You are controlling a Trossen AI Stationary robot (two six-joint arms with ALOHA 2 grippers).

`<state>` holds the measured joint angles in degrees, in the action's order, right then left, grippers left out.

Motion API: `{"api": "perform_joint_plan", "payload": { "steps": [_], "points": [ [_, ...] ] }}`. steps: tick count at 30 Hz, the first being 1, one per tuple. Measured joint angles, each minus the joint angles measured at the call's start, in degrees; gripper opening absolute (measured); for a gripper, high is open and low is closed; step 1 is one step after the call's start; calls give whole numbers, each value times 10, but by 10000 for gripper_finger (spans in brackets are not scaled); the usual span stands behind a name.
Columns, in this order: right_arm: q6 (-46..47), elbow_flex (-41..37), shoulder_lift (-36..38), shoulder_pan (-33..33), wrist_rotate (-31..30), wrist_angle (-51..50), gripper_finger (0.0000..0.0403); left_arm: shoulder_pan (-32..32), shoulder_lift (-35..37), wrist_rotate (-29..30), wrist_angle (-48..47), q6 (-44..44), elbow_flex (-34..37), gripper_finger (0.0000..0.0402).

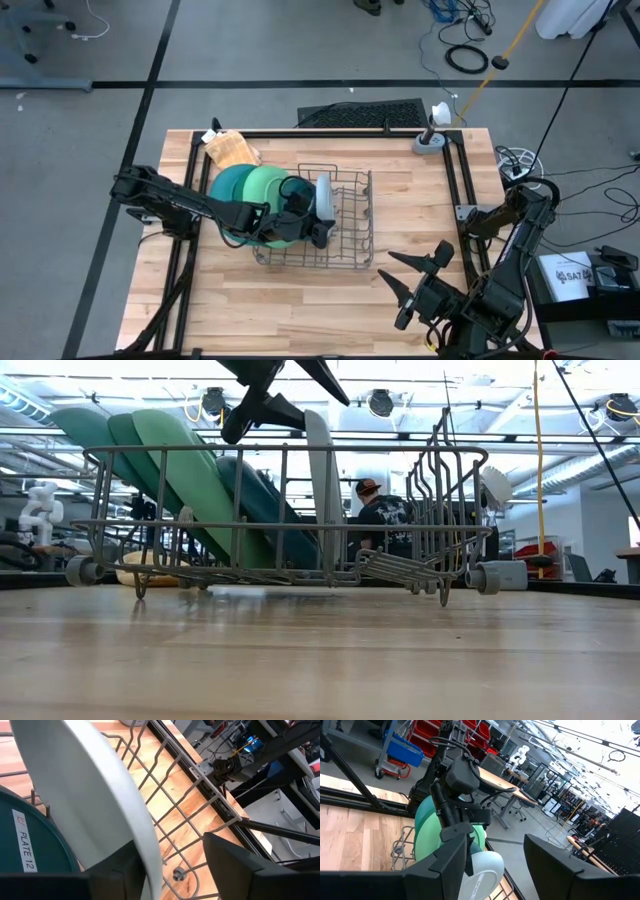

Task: Sort dishes
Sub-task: Put the light blue plate into the dishwasher rack

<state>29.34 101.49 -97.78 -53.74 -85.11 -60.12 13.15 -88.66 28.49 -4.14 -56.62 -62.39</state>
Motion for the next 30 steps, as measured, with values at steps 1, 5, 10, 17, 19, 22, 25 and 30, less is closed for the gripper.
{"api": "perform_joint_plan", "payload": {
  "steps": [1, 5, 10, 17, 19, 22, 25, 30],
  "points": [
    [0, 0, 0, 0, 0, 0, 189, 0, 0, 0, 0, 0, 0, 204],
    [0, 0, 0, 0, 0, 0, 189, 0, 0, 0, 0, 2, 0, 209],
    [0, 0, 0, 0, 0, 0, 189, 0, 0, 0, -4, 47, 0, 212],
    [0, 0, 0, 0, 0, 0, 189, 0, 3, 1, -20, 64, 0, 264],
    [0, 0, 0, 0, 1, 0, 189, 0, 6, 0, -29, 79, 0, 286],
    [0, 0, 0, 0, 11, 0, 189, 0, 14, -5, -35, 119, 0, 312],
    [0, 0, 0, 1, 13, 0, 189, 0, 17, -11, -86, 166, -21, 321],
    [-1, 0, 0, 2, 13, 0, 189, 0, 18, -11, -157, 243, -48, 321]
  ]
}}
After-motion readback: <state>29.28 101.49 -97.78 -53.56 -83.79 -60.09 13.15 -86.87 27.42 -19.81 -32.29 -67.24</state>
